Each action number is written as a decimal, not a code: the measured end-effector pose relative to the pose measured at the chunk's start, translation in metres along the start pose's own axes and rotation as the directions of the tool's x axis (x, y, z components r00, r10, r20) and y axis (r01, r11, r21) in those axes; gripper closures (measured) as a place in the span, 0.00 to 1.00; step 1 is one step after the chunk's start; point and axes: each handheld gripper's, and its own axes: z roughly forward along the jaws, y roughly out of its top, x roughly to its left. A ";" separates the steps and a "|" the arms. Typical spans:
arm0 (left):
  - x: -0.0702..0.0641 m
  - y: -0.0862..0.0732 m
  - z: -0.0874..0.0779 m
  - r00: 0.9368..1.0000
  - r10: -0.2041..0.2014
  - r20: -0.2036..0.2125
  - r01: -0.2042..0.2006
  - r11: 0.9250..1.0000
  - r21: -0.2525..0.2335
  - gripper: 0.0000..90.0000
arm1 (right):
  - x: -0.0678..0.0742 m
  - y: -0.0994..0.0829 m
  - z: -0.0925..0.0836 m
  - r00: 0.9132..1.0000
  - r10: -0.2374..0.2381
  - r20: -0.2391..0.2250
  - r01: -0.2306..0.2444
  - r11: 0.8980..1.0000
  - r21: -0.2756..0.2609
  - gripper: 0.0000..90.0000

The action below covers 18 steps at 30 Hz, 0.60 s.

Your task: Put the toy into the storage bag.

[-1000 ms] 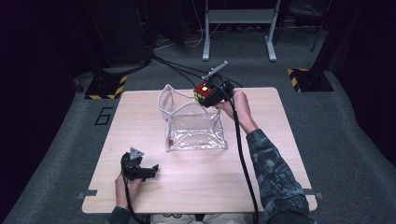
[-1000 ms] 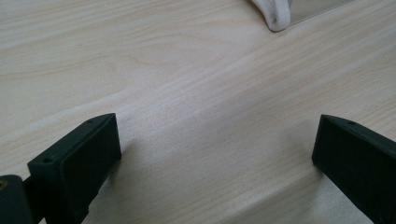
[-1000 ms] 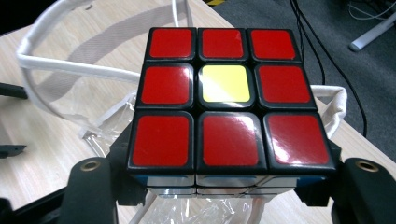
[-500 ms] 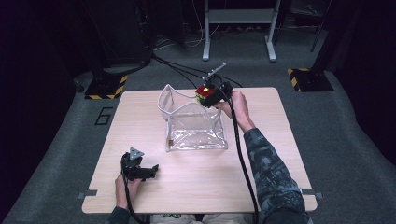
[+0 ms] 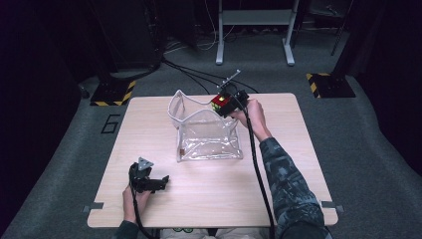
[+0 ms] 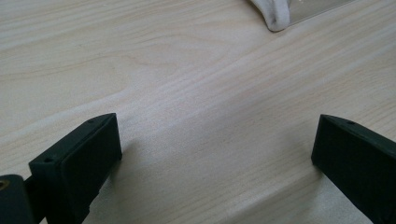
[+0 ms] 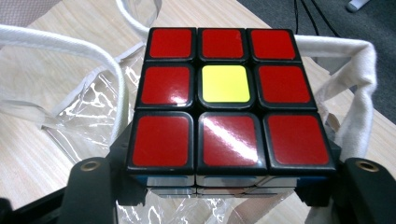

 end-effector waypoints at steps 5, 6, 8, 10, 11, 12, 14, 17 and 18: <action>0.000 0.000 0.000 1.000 0.000 0.000 0.000 1.000 0.000 0.01 | 0.005 0.000 0.000 1.000 -0.023 0.010 0.023 1.000 0.016 0.37; 0.000 0.000 0.000 1.000 0.000 0.000 0.000 1.000 0.000 0.01 | 0.006 0.000 0.001 0.999 -0.032 0.019 0.032 0.999 0.015 0.37; 0.000 0.000 0.000 1.000 0.000 0.000 0.000 1.000 0.000 0.01 | 0.008 -0.001 0.001 0.999 -0.043 0.025 0.042 0.999 0.019 0.37; 0.000 0.000 0.000 1.000 0.000 0.000 0.000 1.000 0.000 0.01 | 0.011 -0.001 0.001 1.000 -0.025 0.018 0.024 0.999 0.039 0.37; 0.000 0.000 0.000 1.000 0.000 0.000 0.000 1.000 0.000 0.01 | 0.011 -0.001 0.001 0.999 -0.035 0.013 0.034 0.999 0.040 0.37; 0.000 0.000 0.000 1.000 0.001 0.000 -0.001 1.000 0.000 0.01 | 0.011 -0.001 0.002 0.999 -0.041 0.017 0.041 0.999 0.034 0.37; 0.000 0.000 0.000 1.000 0.000 0.000 0.000 1.000 0.000 0.01 | 0.012 -0.001 0.002 0.999 -0.035 0.015 0.034 0.998 0.044 0.37; 0.000 0.000 0.000 1.000 -0.005 -0.002 0.005 1.000 -0.005 0.01 | 0.012 -0.001 0.003 1.000 -0.027 0.015 0.026 0.998 0.052 0.36; 0.000 0.000 0.000 1.000 -0.004 -0.003 0.004 1.000 -0.003 0.01 | 0.012 -0.001 0.003 1.000 -0.026 0.016 0.025 0.998 0.054 0.36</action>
